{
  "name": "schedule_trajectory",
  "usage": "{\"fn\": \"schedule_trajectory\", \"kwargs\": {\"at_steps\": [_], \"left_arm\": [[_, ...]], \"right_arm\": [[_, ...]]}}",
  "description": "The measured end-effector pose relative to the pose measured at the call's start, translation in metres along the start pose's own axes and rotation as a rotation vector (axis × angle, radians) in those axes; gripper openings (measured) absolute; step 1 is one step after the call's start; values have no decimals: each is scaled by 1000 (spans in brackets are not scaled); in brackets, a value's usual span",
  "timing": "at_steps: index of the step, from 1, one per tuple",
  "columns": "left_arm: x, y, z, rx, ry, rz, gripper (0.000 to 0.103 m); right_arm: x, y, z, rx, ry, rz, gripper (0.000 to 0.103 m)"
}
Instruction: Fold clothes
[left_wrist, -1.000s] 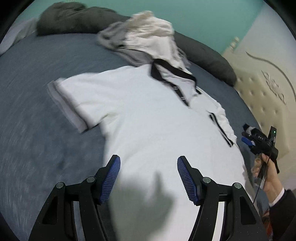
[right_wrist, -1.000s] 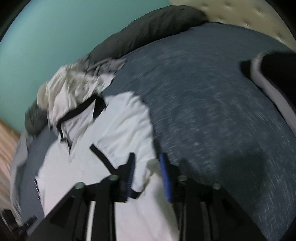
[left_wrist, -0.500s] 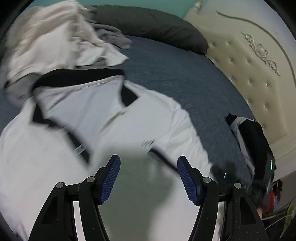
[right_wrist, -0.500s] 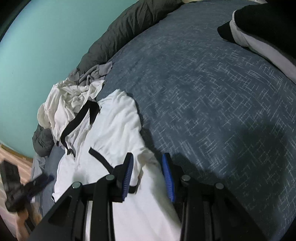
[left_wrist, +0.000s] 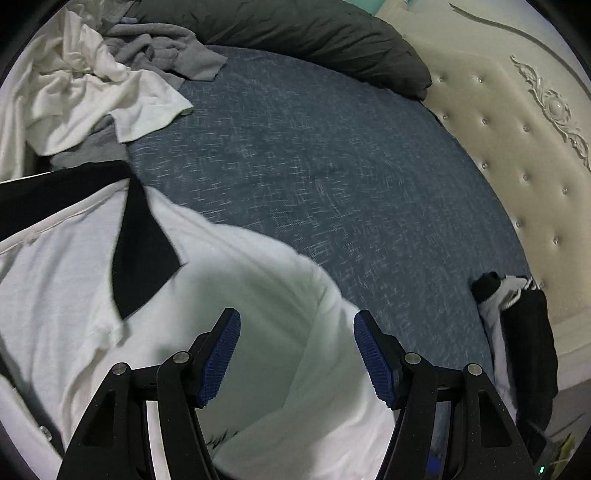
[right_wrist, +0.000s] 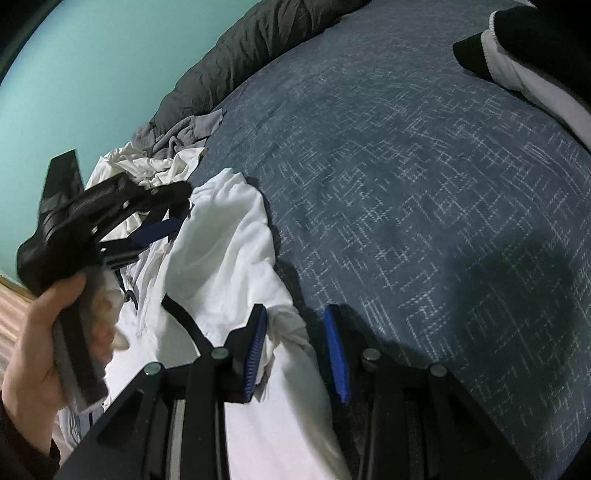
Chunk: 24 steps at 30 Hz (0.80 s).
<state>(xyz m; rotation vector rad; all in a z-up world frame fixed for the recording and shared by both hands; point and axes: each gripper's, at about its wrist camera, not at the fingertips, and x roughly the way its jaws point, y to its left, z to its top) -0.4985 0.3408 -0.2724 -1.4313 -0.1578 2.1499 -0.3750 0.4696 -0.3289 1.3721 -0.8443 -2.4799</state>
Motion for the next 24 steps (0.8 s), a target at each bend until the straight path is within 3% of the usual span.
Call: {"fn": "schedule_trajectory", "kwargs": {"at_steps": [3, 5, 7, 8, 10, 12, 19, 24], "left_arm": [[14, -4, 3, 17, 18, 6, 59], [18, -2, 3, -2, 24, -7, 28], [17, 0, 4, -16, 13, -16, 4], [16, 2, 4, -23, 8, -21, 3], [12, 5, 6, -42, -5, -34, 3], [8, 10, 8, -57, -19, -34, 2], [7, 23, 11, -103, -31, -23, 2], [14, 22, 10, -70, -2, -8, 3]], "right_arm": [[2, 0, 1, -16, 2, 0, 32], [3, -3, 2, -14, 6, 6, 32], [3, -4, 3, -14, 5, 11, 30], [3, -5, 3, -15, 5, 13, 27], [3, -3, 3, -35, 6, 22, 11], [2, -1, 2, -66, 1, 18, 7], [-11, -16, -7, -38, -19, 33, 6], [-16, -18, -10, -46, -20, 18, 5]]}}
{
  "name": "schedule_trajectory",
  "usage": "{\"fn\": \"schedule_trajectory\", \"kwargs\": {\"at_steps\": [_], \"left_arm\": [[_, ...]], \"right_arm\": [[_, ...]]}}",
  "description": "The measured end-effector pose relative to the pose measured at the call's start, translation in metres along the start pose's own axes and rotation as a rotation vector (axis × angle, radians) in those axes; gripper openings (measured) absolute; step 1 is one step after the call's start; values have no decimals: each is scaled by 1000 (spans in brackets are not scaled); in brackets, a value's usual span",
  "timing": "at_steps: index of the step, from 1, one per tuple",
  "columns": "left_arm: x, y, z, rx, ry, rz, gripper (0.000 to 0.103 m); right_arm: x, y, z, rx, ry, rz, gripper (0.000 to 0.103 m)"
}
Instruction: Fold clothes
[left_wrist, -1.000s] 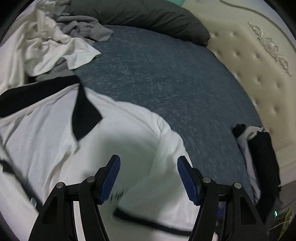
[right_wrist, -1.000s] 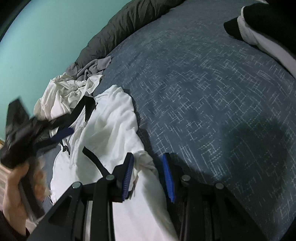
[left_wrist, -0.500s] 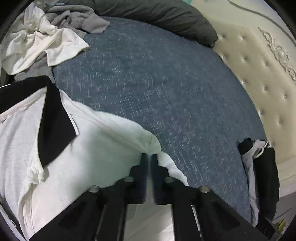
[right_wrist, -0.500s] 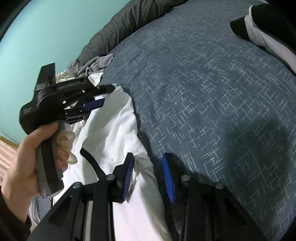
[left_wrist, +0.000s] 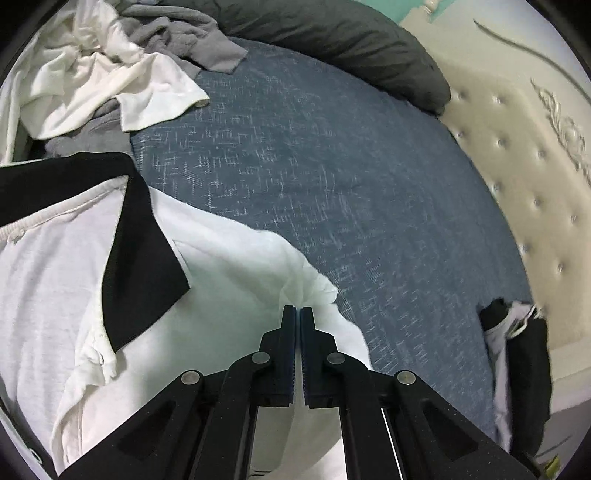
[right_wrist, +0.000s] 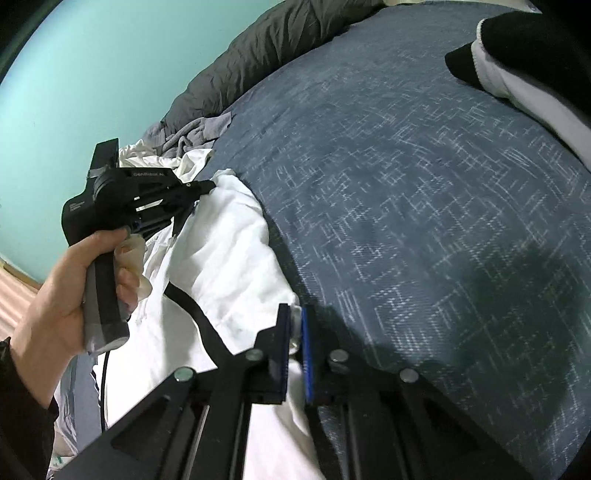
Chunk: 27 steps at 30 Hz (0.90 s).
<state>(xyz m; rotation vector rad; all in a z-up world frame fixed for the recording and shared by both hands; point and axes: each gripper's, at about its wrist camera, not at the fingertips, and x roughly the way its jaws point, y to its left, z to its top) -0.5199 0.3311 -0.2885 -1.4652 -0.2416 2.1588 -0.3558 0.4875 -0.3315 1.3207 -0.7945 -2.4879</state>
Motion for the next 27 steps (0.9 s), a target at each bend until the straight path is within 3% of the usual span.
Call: {"fn": "schedule_trajectory", "kwargs": {"at_steps": [2, 8, 10, 16, 17, 19, 24, 26, 27], "left_arm": [[-4, 2, -1, 7, -8, 7, 6], [-42, 19, -15, -10, -46, -25, 41], [-54, 22, -27, 18, -37, -27, 46], [-64, 34, -70, 29, 51, -52, 47], [-65, 36, -76, 27, 59, -59, 47], [-65, 37, -82, 15, 66, -72, 47], [-62, 39, -90, -3, 82, -101, 45], [-59, 40, -89, 1, 89, -104, 20], [-59, 40, -89, 6, 89, -98, 17]], "right_arm": [[3, -2, -1, 19, 8, 5, 5], [3, -5, 5, 56, 15, 4, 7], [-3, -9, 6, 80, 4, 0, 9], [-20, -13, 8, 112, -19, 16, 16], [-20, -12, 8, 116, -13, 21, 19], [-18, -8, 7, 125, -2, 30, 37], [-8, -8, 8, 159, 26, 36, 38], [-2, -10, 7, 173, 45, 42, 38], [-1, -11, 6, 170, 58, 42, 38]]}}
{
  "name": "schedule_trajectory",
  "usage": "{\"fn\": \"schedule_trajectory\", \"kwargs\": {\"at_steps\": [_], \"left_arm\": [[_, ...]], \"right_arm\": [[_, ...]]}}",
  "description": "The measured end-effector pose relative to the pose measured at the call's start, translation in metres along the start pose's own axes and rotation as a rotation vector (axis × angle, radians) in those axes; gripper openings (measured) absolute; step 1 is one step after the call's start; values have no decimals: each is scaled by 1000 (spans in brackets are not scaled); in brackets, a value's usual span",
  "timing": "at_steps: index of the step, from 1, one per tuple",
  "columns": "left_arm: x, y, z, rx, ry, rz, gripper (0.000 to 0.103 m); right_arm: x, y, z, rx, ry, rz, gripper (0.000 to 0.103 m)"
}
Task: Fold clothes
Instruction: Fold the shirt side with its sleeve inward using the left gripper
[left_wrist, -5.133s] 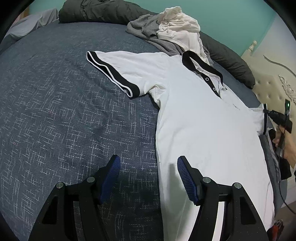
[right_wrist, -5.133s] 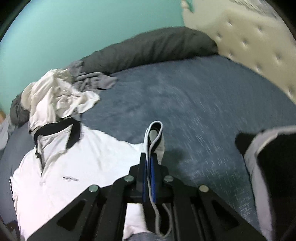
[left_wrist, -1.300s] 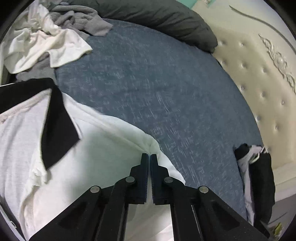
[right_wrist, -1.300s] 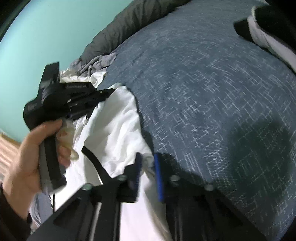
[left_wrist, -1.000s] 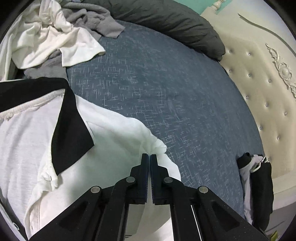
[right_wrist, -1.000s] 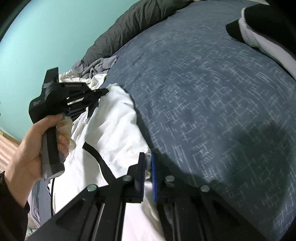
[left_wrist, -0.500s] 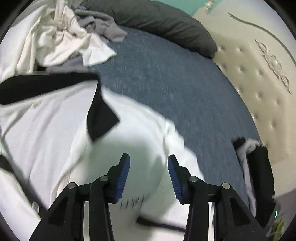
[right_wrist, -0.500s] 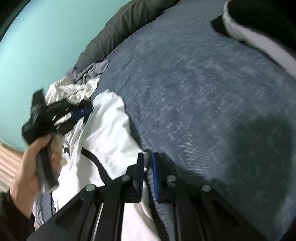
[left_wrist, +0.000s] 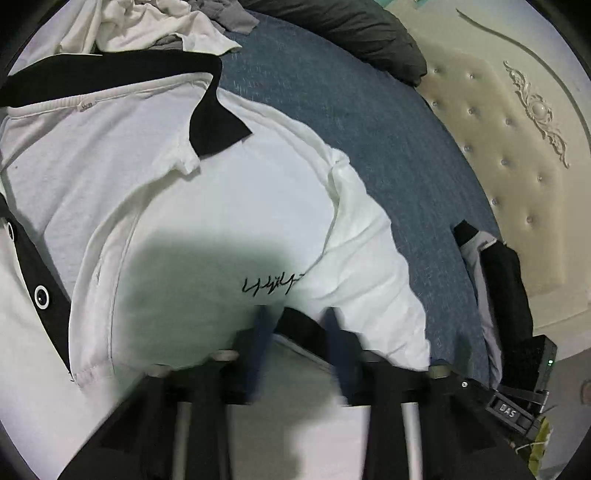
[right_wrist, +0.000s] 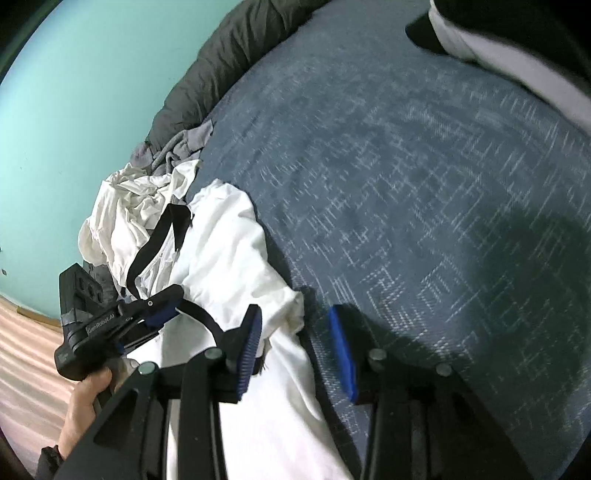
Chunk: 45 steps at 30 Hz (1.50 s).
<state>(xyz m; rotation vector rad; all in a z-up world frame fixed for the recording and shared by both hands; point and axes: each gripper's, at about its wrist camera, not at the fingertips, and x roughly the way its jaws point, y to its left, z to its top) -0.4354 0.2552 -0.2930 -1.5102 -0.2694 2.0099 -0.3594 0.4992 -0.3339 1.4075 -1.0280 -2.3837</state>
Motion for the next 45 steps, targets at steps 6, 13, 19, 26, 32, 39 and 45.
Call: {"fn": "schedule_trajectory", "kwargs": {"at_steps": [6, 13, 19, 26, 32, 39, 45], "left_arm": [[-1, 0, 2, 13, -10, 16, 4], [-4, 2, 4, 18, -27, 37, 4], [0, -3, 6, 29, -29, 49, 4], [-17, -6, -9, -16, -88, 24, 37], [-13, -29, -43, -16, -59, -76, 50], [10, -43, -62, -45, -28, -128, 49], [22, -47, -70, -64, -2, -150, 6]], "right_arm": [[-5, 6, -10, -118, 29, -67, 38], [-2, 8, -11, -221, 28, -101, 1], [-15, -11, -3, -168, -18, -126, 0], [-5, 6, 4, -188, 28, -102, 9], [5, 11, 2, -186, 65, -74, 30], [10, 21, 2, -247, 80, -42, 14], [12, 23, 4, -297, 84, -42, 3]]}}
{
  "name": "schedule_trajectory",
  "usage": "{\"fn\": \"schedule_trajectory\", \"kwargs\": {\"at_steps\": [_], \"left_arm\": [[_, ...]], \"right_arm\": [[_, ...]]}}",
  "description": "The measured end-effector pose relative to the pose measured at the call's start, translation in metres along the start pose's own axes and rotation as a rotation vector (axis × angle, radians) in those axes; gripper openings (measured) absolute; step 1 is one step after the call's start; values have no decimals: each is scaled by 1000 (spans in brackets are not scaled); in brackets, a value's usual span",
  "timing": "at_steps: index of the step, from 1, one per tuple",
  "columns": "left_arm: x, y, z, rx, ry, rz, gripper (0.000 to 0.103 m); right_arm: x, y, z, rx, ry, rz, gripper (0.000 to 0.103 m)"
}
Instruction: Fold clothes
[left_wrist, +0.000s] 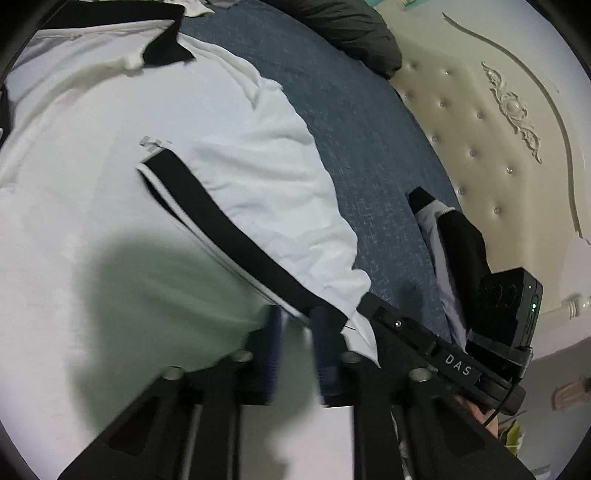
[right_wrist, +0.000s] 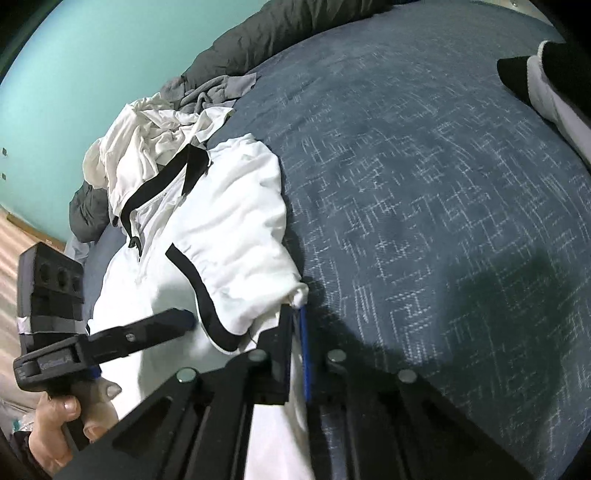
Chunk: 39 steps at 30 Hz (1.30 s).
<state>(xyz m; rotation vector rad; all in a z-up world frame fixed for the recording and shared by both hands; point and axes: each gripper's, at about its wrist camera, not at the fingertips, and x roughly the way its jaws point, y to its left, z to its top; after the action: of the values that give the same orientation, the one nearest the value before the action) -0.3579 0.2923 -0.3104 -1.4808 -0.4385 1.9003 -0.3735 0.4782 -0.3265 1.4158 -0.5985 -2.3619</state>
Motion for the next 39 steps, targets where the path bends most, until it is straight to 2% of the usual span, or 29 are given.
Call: {"fn": "schedule_trajectory", "kwargs": {"at_steps": [1, 7, 12, 17, 24, 27, 29, 34, 35, 39], "left_arm": [[1, -1, -1, 3, 1, 2, 0], [4, 11, -5, -16, 1, 29, 0], [-15, 22, -9, -16, -18, 41, 0], [-67, 41, -23, -10, -63, 101, 0], [-158, 110, -56, -128, -150, 219, 0], [-202, 143, -74, -185, -205, 290, 7], [-229, 165, -84, -223, -239, 332, 26], [-296, 219, -103, -328, -326, 411, 44], [-308, 229, -105, -344, -347, 426, 47], [-337, 259, -113, -401, -416, 457, 49]], "right_arm": [[-1, -1, 0, 1, -4, -1, 2], [-4, -14, 1, 25, -21, -42, 2], [-3, -14, 1, 27, -22, -55, 2], [-7, -21, 1, 72, -29, -64, 1], [-41, -9, -10, 79, -83, -72, 4], [-56, 3, -21, 85, -95, -45, 10], [-65, 12, -29, 83, -108, -27, 16], [-87, 41, -51, 80, -136, 16, 49], [-90, 46, -54, 79, -142, 23, 50], [-93, 68, -66, 64, -138, 65, 53]]}}
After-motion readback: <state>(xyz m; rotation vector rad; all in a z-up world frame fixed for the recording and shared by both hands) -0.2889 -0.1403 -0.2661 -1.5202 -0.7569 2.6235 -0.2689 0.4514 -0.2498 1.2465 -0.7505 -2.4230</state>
